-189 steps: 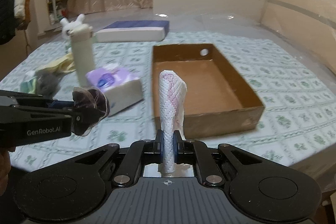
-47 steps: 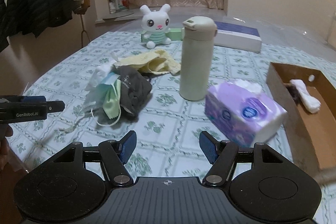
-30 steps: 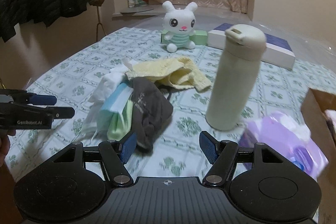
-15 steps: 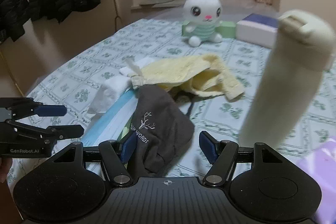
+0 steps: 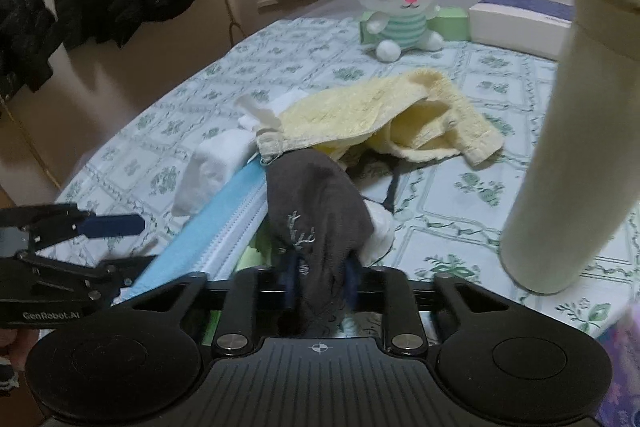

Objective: Organize soft objects
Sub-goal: 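Grasp the dark grey cloth with the right tool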

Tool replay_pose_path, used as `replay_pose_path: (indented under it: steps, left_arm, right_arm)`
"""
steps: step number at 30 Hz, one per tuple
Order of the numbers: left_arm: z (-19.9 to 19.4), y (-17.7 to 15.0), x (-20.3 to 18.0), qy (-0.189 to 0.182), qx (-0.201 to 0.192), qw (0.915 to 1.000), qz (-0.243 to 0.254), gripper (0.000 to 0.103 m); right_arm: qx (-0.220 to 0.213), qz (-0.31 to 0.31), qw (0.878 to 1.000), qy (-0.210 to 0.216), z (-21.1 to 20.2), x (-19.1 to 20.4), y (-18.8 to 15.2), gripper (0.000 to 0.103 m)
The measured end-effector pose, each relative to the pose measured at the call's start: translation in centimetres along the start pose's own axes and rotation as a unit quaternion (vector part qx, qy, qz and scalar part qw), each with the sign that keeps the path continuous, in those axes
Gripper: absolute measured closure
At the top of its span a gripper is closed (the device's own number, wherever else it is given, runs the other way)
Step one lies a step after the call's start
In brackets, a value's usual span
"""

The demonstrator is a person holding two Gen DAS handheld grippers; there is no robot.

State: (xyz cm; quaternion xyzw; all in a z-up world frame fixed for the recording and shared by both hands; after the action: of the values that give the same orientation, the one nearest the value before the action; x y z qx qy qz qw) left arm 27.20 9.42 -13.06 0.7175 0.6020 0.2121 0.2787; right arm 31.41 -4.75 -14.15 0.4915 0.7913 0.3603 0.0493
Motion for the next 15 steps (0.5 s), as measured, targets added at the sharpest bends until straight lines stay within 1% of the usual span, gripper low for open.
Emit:
replay_pose_path:
  steps: [4,9,13,15]
  left_arm:
    - [-0.1,0.3,-0.4,-0.009,-0.001,1.0000,-0.001,0.044]
    - [0.4,0.5,-1.4,-0.022,0.002,0.9997,0.005,0.044]
    - [1.5,0.3,-1.4,-0.024,0.019,0.9994,-0.016,0.044]
    - [2.1,0.2,-1.3,-0.027,0.026,0.9988,-0.032,0.046]
  right_arm:
    - [-0.016,0.015,1.000,-0.015,-1.5,-0.5,0.2,0.088]
    - [-0.024,0.011,0.998,-0.061,-3.5,-1.7,-0.5,0.089]
    - [-0.023,0.011,0.996,-0.089,-4.8,-2.6,-1.7,0.089]
    - [-0.020,0.013,0.995,-0.094,-5.2,-2.8,-2.3,0.089]
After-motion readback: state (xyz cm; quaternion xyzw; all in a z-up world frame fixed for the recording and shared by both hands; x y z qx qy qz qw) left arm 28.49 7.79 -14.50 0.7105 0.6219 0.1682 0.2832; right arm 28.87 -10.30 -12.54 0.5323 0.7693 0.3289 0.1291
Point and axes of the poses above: each gripper's, at about its wrist camera, not at the fingertips, and z roughly the way its jaws point, x to its left, y to its top, the point moved 10 cm from there along z, roughly the way its jaws point, and after that the axes turned 7 degrees about x, right-handed, at the moved point
